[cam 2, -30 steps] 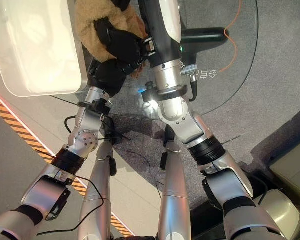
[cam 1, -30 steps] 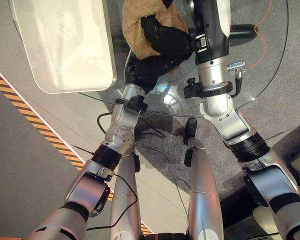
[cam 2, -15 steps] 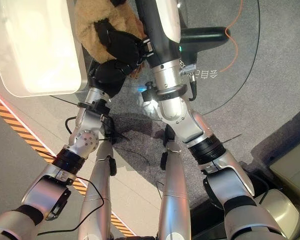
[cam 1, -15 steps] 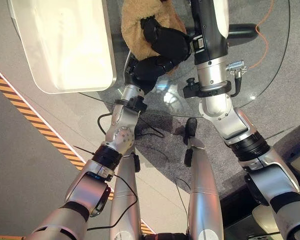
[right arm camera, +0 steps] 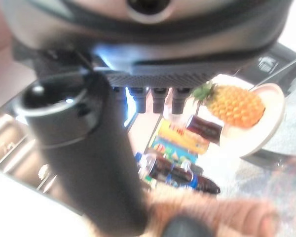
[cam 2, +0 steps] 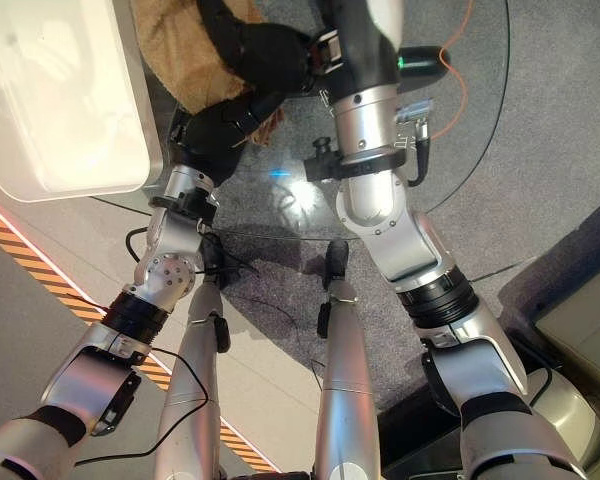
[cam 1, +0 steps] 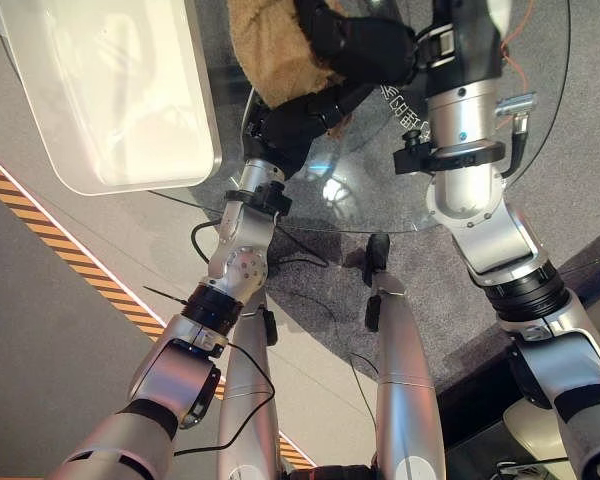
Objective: Wipe the table with a cloth and put it in the basket.
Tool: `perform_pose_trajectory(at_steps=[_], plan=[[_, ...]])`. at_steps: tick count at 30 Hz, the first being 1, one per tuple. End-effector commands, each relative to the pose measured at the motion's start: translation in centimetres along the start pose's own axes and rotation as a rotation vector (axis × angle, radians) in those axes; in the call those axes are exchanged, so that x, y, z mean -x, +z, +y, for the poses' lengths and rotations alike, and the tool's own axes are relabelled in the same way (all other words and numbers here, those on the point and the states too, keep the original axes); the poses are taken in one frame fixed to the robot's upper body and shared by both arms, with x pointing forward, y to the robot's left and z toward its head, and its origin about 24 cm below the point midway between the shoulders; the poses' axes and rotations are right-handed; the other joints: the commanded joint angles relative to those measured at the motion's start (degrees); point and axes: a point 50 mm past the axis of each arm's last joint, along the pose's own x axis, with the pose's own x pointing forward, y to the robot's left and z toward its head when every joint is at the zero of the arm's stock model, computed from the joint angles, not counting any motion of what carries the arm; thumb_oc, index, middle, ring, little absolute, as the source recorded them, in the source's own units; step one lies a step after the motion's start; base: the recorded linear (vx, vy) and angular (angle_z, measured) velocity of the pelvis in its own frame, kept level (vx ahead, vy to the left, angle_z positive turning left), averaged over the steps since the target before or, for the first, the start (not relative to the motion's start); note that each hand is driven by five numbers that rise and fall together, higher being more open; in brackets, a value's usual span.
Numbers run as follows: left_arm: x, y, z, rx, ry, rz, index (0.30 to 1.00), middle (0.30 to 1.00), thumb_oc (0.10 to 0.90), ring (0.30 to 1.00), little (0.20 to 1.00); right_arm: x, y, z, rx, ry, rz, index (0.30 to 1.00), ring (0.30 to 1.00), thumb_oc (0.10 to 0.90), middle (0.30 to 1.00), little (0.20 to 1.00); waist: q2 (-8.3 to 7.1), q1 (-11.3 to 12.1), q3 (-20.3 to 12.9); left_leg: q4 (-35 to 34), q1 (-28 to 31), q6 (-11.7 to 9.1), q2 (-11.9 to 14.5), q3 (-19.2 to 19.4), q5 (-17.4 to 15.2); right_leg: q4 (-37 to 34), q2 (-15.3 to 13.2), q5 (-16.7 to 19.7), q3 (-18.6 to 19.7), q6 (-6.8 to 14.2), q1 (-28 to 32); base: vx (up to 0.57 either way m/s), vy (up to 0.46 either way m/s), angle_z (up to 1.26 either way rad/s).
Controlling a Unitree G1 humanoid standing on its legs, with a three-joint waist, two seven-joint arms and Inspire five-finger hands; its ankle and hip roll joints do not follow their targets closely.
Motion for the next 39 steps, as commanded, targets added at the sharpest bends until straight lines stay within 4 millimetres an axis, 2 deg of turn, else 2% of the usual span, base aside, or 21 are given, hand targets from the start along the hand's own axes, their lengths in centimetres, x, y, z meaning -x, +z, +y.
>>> perform_pose_trajectory(at_steps=[1,14,18,27,32,37,39], plan=[[-2.6,4.8,-5.0,-0.046,-0.260,-0.237,0.300,0.300,0.100,0.300,0.200,-2.9,6.5,-2.8,-0.078,-0.150,-0.318,0.900,0.900,0.800,0.900,0.900,-2.61,0.6,-1.2,3.5,3.2,5.2,-5.3,3.6,-7.7,-8.3,8.5,3.8,-1.0,-2.5,4.8,0.00,0.000,0.00],[-2.7,5.2,-4.7,-0.064,-0.254,-0.240,0.300,0.300,0.100,0.300,0.200,-3.4,6.4,-3.8,0.003,-0.197,-0.316,0.900,0.900,0.800,0.900,0.900,-3.08,0.3,-1.2,3.7,3.4,5.1,-5.1,3.5,-8.1,-8.5,8.7,3.6,-0.6,-2.6,5.0,0.00,0.000,0.00],[-2.8,5.5,-4.8,-0.083,-0.259,-0.252,0.300,0.300,0.100,0.300,0.200,-3.4,5.8,-4.1,-0.001,-0.224,-0.277,0.900,0.900,0.800,0.900,0.900,-3.20,0.3,-1.2,3.7,3.5,5.0,-4.9,3.6,-8.2,-8.4,8.7,3.6,-0.5,-2.6,5.1,0.00,0.000,0.00],[-2.9,6.3,-4.9,-0.118,-0.274,-0.284,0.300,0.300,0.100,0.300,0.200,-3.4,3.6,-5.0,0.005,-0.303,-0.151,0.900,0.900,0.800,0.900,0.900,-3.04,0.1,-1.2,3.4,3.4,4.9,-4.7,3.7,-8.4,-8.8,8.7,3.6,-0.4,-2.6,5.0,0.00,0.000,0.00],[-3.1,7.1,-4.9,-0.140,-0.287,-0.312,0.300,0.300,0.100,0.300,0.200,-3.0,1.1,-6.3,0.016,-0.385,-0.020,0.900,0.900,0.800,0.900,0.900,-2.96,-0.1,-1.2,3.3,3.7,4.8,-4.6,3.8,-8.6,-8.9,8.7,3.4,-0.2,-2.6,5.3,0.00,0.000,0.00],[-3.2,7.5,-4.7,-0.149,-0.290,-0.326,0.300,0.300,0.100,0.300,0.200,-2.9,0.0,-6.8,0.022,-0.415,0.040,0.900,0.900,0.800,0.900,0.900,-2.87,-0.1,-1.2,3.3,3.8,4.7,-4.5,3.8,-8.7,-8.9,8.6,3.3,-0.2,-2.6,5.4,0.00,0.000,0.00],[-3.2,7.9,-4.6,-0.160,-0.293,-0.344,0.300,0.300,0.100,0.300,0.200,-2.6,-1.3,-7.4,0.029,-0.444,0.106,0.900,0.900,0.800,0.900,0.900,-2.80,-0.1,-1.2,3.3,3.9,4.7,-4.4,3.7,-8.8,-8.9,8.6,3.2,-0.2,-2.6,5.5,0.00,0.000,0.00]])
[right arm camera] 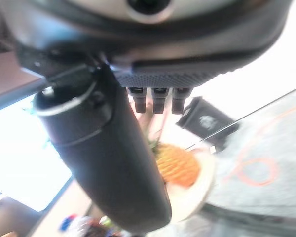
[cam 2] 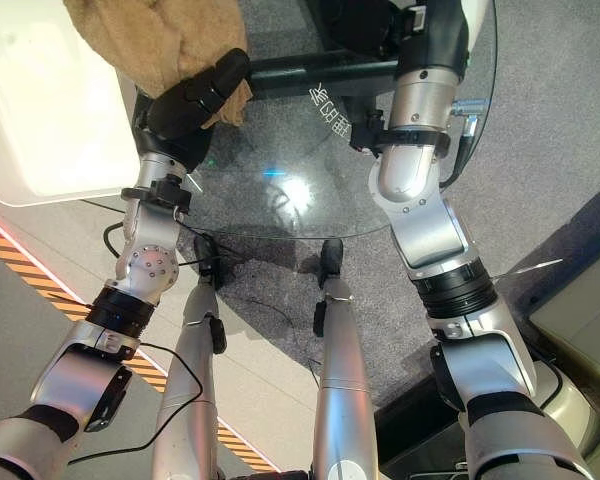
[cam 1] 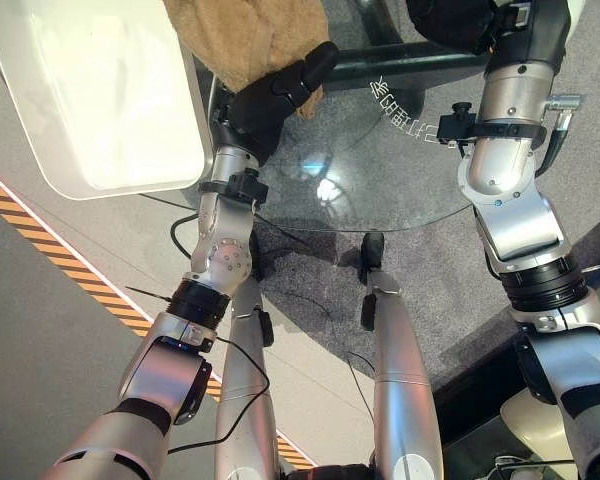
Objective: Wipe the table with a cloth and put it in the basket.
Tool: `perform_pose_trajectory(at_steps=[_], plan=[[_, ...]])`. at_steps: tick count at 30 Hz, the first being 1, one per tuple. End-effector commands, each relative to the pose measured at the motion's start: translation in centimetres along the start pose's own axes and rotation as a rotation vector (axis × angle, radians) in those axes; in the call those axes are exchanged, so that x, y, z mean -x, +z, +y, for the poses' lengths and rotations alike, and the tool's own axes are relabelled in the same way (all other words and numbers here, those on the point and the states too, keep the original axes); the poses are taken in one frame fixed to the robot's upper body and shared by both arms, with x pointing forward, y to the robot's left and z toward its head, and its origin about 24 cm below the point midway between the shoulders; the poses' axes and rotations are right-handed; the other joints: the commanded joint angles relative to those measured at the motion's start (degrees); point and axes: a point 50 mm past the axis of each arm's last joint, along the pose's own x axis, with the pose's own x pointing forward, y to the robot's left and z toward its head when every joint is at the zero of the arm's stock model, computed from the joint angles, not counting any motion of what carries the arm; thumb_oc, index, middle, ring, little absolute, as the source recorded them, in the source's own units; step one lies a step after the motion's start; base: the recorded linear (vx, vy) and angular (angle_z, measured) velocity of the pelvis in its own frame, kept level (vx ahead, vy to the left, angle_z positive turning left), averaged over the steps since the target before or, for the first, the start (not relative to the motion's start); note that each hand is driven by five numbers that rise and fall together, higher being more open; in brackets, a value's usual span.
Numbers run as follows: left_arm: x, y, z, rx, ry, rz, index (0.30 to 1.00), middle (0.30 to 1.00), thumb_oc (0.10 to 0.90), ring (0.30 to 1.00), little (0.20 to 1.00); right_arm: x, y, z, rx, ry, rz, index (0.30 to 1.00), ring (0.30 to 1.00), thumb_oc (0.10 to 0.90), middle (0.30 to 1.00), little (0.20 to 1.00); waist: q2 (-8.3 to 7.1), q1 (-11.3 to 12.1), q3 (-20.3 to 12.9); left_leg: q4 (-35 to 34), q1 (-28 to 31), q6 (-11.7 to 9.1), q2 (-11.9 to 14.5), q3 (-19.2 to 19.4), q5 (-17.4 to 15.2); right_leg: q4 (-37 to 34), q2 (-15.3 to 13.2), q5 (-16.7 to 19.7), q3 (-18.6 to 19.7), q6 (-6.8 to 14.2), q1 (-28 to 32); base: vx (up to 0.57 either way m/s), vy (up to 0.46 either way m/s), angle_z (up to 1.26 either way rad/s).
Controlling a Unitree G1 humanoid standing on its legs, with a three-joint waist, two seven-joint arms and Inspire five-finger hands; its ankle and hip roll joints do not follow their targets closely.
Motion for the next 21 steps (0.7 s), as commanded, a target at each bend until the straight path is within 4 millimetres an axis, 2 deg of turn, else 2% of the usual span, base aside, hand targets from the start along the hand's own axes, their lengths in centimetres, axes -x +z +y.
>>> perform_pose_trajectory(at_steps=[1,9,21], plan=[[-3.4,5.5,-5.3,-0.094,-0.305,-0.277,0.300,0.300,0.100,0.300,0.200,-2.7,3.0,-4.0,-0.071,-0.218,-0.131,0.900,0.900,0.800,0.900,0.900,-2.18,1.2,-1.3,3.3,3.8,4.7,-4.5,3.6,-8.9,-8.7,8.5,3.0,-0.3,-2.5,5.4,0.00,0.000,0.00],[-3.7,6.8,-4.7,-0.130,-0.308,-0.321,0.300,0.300,0.100,0.300,0.200,-2.8,-1.1,-5.6,-0.030,-0.296,0.040,0.900,0.900,0.800,0.900,0.900,-1.61,1.4,-1.3,3.5,3.7,4.5,-4.4,3.5,-9.3,-8.2,8.3,2.6,-0.4,-2.4,5.2,0.00,0.000,0.00],[-4.2,8.1,-4.2,-0.142,-0.325,-0.360,0.300,0.300,0.100,0.300,0.200,-2.8,-5.2,-7.9,0.016,-0.402,0.196,0.900,0.900,0.800,0.900,0.900,-1.15,1.7,-1.3,3.5,3.8,4.3,-4.3,3.2,-9.9,-7.9,8.3,2.0,-0.5,-2.4,5.1,0.00,0.000,0.00]])
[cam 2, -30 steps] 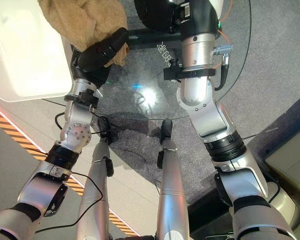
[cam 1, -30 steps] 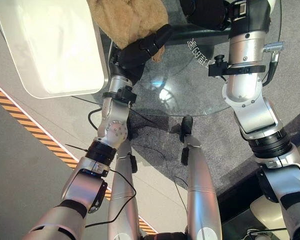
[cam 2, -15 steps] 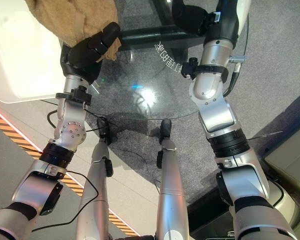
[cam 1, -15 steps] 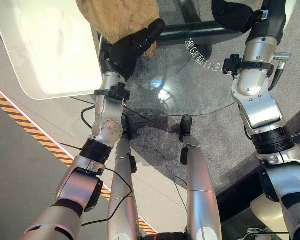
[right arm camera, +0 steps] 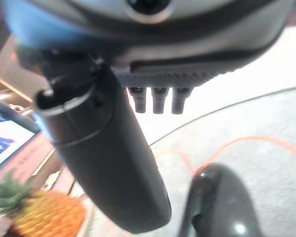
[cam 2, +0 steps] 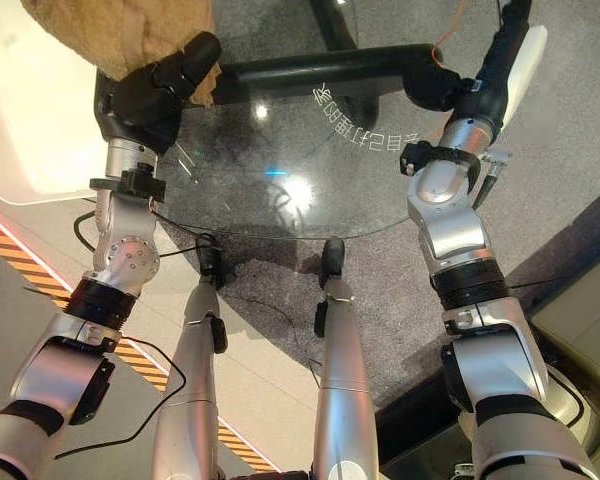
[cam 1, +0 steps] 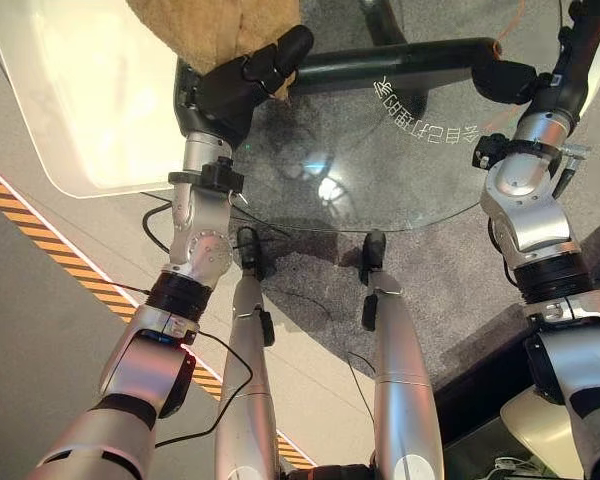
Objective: Wipe the table with a cloth and put it in the basket.
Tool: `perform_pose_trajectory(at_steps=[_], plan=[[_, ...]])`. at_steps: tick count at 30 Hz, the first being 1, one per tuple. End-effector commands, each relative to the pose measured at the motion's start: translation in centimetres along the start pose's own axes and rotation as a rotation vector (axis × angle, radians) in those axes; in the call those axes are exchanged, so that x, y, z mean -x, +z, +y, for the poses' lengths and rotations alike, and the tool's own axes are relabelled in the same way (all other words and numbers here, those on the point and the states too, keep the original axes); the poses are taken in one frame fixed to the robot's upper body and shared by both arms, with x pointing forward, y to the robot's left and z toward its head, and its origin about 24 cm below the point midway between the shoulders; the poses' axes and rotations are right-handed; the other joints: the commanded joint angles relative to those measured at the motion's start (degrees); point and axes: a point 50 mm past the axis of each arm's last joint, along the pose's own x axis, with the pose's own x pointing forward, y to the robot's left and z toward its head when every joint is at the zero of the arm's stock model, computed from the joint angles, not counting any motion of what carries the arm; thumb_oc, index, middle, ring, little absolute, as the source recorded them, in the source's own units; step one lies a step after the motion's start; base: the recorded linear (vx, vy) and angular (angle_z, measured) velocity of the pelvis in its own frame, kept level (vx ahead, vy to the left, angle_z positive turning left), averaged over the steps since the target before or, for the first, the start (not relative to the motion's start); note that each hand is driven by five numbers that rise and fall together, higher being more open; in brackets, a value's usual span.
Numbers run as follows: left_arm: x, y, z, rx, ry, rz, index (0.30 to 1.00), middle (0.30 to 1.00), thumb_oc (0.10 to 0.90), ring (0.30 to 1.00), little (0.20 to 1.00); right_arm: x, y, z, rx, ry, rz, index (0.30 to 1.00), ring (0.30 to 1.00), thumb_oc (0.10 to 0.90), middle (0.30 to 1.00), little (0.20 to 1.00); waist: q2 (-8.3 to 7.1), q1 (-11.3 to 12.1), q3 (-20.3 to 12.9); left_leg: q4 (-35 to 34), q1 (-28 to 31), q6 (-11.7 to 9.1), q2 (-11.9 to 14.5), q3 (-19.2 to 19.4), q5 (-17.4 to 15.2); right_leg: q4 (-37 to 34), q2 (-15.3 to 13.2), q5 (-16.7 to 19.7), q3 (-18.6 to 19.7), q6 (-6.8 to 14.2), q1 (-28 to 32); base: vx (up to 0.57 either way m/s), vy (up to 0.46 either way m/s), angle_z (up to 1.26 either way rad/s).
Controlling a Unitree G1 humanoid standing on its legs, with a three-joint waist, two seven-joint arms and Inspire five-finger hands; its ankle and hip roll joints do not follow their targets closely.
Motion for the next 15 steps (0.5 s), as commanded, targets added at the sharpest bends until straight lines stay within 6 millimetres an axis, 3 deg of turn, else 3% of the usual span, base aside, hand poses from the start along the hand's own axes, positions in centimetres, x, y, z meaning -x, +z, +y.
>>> perform_pose_trajectory(at_steps=[1,8,15], plan=[[-4.1,5.6,-4.5,-0.027,-0.267,-0.291,0.300,0.300,0.100,0.300,0.200,-2.8,4.7,-3.7,-0.128,-0.193,-0.195,0.900,0.900,0.800,0.900,0.900,-1.16,1.1,-1.3,3.5,3.8,4.3,-4.4,3.1,-9.9,-7.7,8.2,2.0,-0.5,-2.4,5.1,0.00,0.000,0.00],[-4.4,6.1,-4.3,-0.038,-0.271,-0.301,0.300,0.300,0.100,0.300,0.200,-3.5,3.6,-4.7,-0.111,-0.258,-0.152,0.900,0.900,0.800,0.900,0.900,-1.20,1.3,-1.3,3.5,3.8,4.2,-4.5,3.0,-10.1,-7.7,8.3,1.8,-0.7,-2.4,5.2,0.00,0.000,0.00],[-4.9,7.8,-3.8,-0.076,-0.259,-0.365,0.300,0.300,0.100,0.300,0.200,-4.3,0.7,-5.9,-0.088,-0.301,-0.022,0.900,0.900,0.800,0.900,0.900,-1.11,1.6,-1.3,4.0,3.4,4.1,-4.4,2.7,-10.4,-7.3,8.2,1.6,-0.9,-2.6,4.8,0.00,0.000,0.00]])
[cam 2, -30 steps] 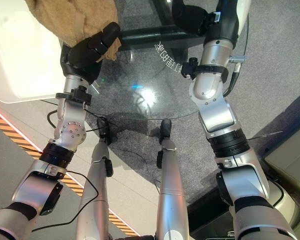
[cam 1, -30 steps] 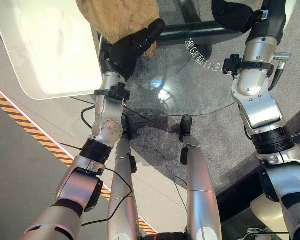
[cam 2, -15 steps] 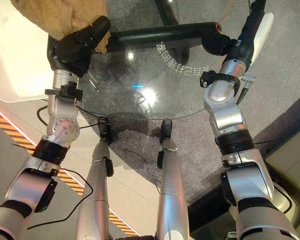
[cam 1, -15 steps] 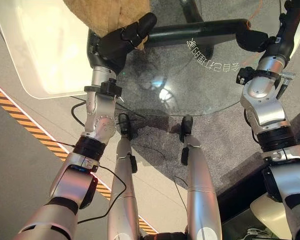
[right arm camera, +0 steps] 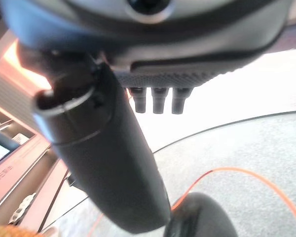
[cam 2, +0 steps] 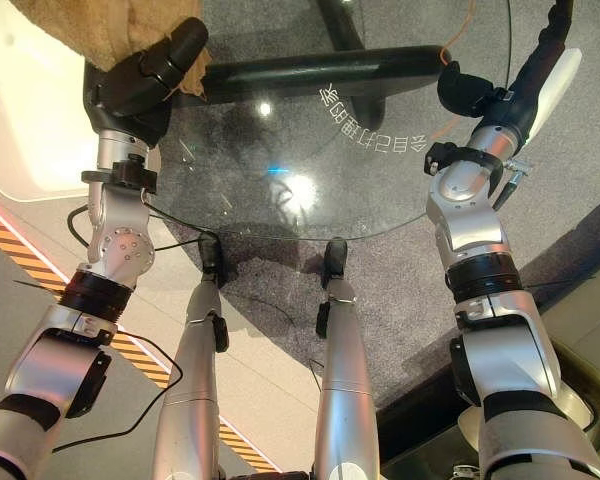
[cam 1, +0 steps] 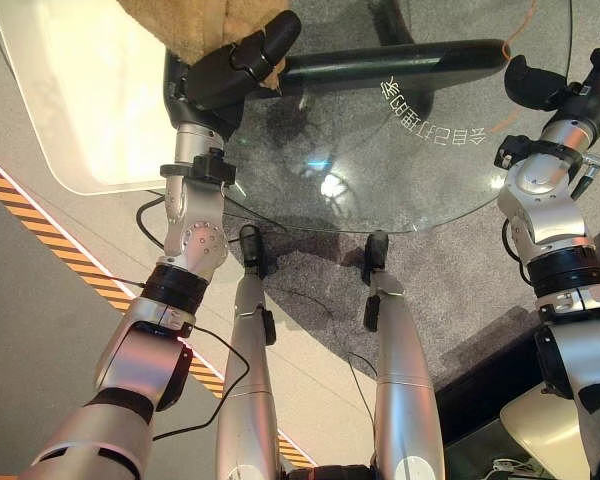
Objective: Wipe the table with a cloth and put it in the basket.
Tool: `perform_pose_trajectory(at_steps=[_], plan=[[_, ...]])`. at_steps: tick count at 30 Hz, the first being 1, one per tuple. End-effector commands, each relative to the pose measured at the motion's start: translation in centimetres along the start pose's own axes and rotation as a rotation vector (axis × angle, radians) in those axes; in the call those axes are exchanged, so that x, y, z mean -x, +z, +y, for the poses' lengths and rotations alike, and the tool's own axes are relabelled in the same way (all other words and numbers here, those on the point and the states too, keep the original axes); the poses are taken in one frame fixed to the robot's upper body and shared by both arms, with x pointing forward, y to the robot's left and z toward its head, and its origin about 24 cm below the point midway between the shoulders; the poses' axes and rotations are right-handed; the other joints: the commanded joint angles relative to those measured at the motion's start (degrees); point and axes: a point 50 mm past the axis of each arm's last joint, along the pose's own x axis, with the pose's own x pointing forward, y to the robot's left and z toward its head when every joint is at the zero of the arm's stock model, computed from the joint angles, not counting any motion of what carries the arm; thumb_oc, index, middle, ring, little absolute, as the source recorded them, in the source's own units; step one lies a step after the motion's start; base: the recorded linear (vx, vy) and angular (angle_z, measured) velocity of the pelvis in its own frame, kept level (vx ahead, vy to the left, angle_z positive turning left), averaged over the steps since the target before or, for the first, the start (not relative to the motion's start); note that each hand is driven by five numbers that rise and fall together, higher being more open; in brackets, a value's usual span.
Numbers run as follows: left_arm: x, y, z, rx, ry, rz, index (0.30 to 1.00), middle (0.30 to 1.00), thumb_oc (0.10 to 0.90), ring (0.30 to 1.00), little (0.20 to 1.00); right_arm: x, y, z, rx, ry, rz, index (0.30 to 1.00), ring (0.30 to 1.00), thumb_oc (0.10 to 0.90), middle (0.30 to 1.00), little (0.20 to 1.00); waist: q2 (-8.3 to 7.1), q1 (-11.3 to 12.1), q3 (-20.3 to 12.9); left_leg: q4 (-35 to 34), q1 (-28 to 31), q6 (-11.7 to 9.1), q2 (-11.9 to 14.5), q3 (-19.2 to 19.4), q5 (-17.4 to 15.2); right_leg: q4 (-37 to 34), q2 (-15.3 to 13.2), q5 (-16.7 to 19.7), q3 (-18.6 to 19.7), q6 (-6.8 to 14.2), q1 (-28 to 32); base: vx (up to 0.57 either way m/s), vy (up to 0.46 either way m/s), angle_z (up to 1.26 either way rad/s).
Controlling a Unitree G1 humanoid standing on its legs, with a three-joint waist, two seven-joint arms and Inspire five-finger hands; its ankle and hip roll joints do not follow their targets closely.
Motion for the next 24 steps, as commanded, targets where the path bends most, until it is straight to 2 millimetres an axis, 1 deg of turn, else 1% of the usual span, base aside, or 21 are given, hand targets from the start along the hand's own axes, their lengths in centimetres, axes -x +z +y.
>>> perform_pose_trajectory(at_steps=[1,2,3,6,7,8,10,11,12,13,15,16,18,19,20,24], plan=[[-4.4,6.6,-4.6,-0.067,-0.274,-0.330,0.300,0.300,0.100,0.300,0.200,-2.8,3.2,-3.4,-0.101,-0.169,-0.107,0.900,0.900,0.800,0.900,0.900,-1.09,0.8,-1.3,4.5,3.3,4.1,-4.5,2.7,-10.4,-6.9,8.1,1.6,-0.8,-2.6,4.7,0.00,0.000,0.00],[-4.4,6.6,-4.6,-0.067,-0.274,-0.331,0.300,0.300,0.100,0.300,0.200,-2.8,3.2,-3.4,-0.102,-0.168,-0.107,0.900,0.900,0.800,0.900,0.900,-1.09,0.8,-1.3,4.5,3.3,4.1,-4.5,2.6,-10.4,-6.9,8.1,1.6,-0.8,-2.6,4.7,0.00,0.000,0.00],[-4.5,7.1,-4.4,-0.076,-0.264,-0.353,0.300,0.300,0.100,0.300,0.200,-2.9,1.8,-3.8,-0.103,-0.176,-0.048,0.900,0.900,0.800,0.900,0.900,-0.98,1.0,-1.3,4.6,3.2,4.1,-4.6,2.5,-10.5,-6.9,8.1,1.6,-0.9,-2.7,4.7,0.00,0.000,0.00],[-4.6,7.8,-4.0,-0.089,-0.253,-0.380,0.300,0.300,0.100,0.300,0.200,-3.0,0.1,-4.3,-0.106,-0.183,0.024,0.900,0.900,0.800,0.900,0.900,-0.83,1.1,-1.3,4.7,3.1,4.0,-4.6,2.4,-10.5,-6.8,8.1,1.5,-1.0,-2.8,4.6,0.00,0.000,0.00],[-4.6,7.8,-4.0,-0.089,-0.253,-0.381,0.300,0.300,0.100,0.300,0.200,-3.0,0.1,-4.4,-0.107,-0.182,0.028,0.900,0.900,0.800,0.900,0.900,-0.83,1.1,-1.3,4.7,3.1,4.0,-4.6,2.4,-10.5,-6.8,8.1,1.4,-1.0,-2.8,4.6,0.00,0.000,0.00],[-4.6,8.1,-3.8,-0.099,-0.245,-0.391,0.300,0.300,0.100,0.300,0.200,-2.9,-0.8,-4.6,-0.099,-0.185,0.065,0.900,0.900,0.800,0.900,0.900,-0.74,1.2,-1.3,4.8,3.2,4.0,-4.6,2.4,-10.5,-6.7,8.0,1.4,-1.0,-2.8,4.6,0.00,0.000,0.00],[-4.5,8.3,-3.6,-0.103,-0.237,-0.398,0.300,0.300,0.100,0.300,0.200,-2.8,-1.8,-5.1,-0.094,-0.189,0.097,0.900,0.900,0.800,0.900,0.900,-0.70,1.2,-1.3,4.8,3.3,4.0,-4.7,2.3,-10.6,-6.7,8.0,1.4,-1.1,-2.9,4.8,0.00,0.000,0.00],[-4.5,8.6,-3.5,-0.109,-0.228,-0.411,0.300,0.300,0.100,0.300,0.200,-2.7,-2.8,-5.6,-0.090,-0.200,0.136,0.900,0.900,0.800,0.900,0.900,-0.64,1.3,-1.3,4.9,3.2,4.0,-4.7,2.3,-10.5,-6.7,7.9,1.4,-1.2,-3.0,4.7,0.00,0.000,0.00],[-4.5,8.5,-3.5,-0.109,-0.228,-0.410,0.300,0.300,0.100,0.300,0.200,-2.7,-2.9,-5.6,-0.091,-0.199,0.136,0.900,0.900,0.800,0.900,0.900,-0.64,1.3,-1.3,4.9,3.2,4.0,-4.7,2.3,-10.5,-6.7,7.9,1.4,-1.2,-3.0,4.7,0.00,0.000,0.00],[-4.5,8.8,-3.3,-0.113,-0.221,-0.419,0.300,0.300,0.100,0.300,0.200,-2.7,-3.7,-6.2,-0.085,-0.208,0.161,0.900,0.900,0.800,0.900,0.900,-0.58,1.4,-1.3,4.8,3.2,4.0,-4.8,2.2,-10.5,-6.7,7.9,1.5,-1.3,-3.0,4.7,0.00,0.000,0.00],[-4.5,9.0,-3.1,-0.116,-0.211,-0.432,0.300,0.300,0.100,0.300,0.200,-2.7,-4.4,-6.7,-0.087,-0.217,0.195,0.900,0.900,0.800,0.900,0.900,-0.52,1.5,-1.3,4.7,3.2,4.1,-4.8,2.1,-10.5,-6.8,7.9,1.5,-1.3,-3.0,4.7,0.00,0.000,0.00],[-4.4,9.3,-2.9,-0.119,-0.202,-0.446,0.300,0.300,0.100,0.300,0.200,-2.5,-5.2,-7.1,-0.082,-0.223,0.217,0.900,0.900,0.800,0.900,0.900,-0.41,1.6,-1.3,4.7,3.1,4.1,-4.8,2.1,-10.5,-6.8,7.9,1.5,-1.4,-3.1,4.6,0.00,0.000,0.00],[-4.3,9.6,-2.7,-0.119,-0.192,-0.464,0.300,0.300,0.100,0.300,0.200,-2.4,-5.7,-7.4,-0.079,-0.227,0.241,0.900,0.900,0.800,0.900,0.900,-0.34,1.7,-1.3,4.7,3.1,4.1,-4.8,2.1,-10.5,-6.8,7.9,1.4,-1.4,-3.1,4.6,0.00,0.000,0.00],[-4.3,9.8,-2.7,-0.121,-0.190,-0.473,0.300,0.300,0.100,0.300,0.200,-2.4,-6.0,-7.6,-0.078,-0.233,0.250,0.900,0.900,0.800,0.900,0.900,-0.32,1.7,-1.3,4.6,2.6,4.2,-4.9,2.1,-9.8,-7.1,7.9,2.0,-1.4,-3.2,4.2,0.00,0.000,0.00],[-4.3,10.0,-2.6,-0.125,-0.181,-0.481,0.300,0.300,0.100,0.300,0.200,-2.2,-6.6,-8.0,-0.071,-0.238,0.267,0.900,0.900,0.800,0.900,0.900,-0.32,1.8,-1.3,4.9,2.9,4.2,-4.9,2.0,-10.4,-6.8,7.9,1.4,-1.5,-3.2,4.6,0.00,0.000,0.00],[-4.0,10.5,-2.2,-0.137,-0.161,-0.502,0.300,0.300,0.100,0.300,0.200,-1.8,-7.9,-9.0,-0.057,-0.267,0.322,0.900,0.900,0.800,0.900,0.900,-0.32,2.0,-1.3,5.0,2.8,4.3,-4.9,1.9,-10.4,-6.8,7.9,1.4,-1.6,-3.4,4.6,0.00,0.000,0.00]])
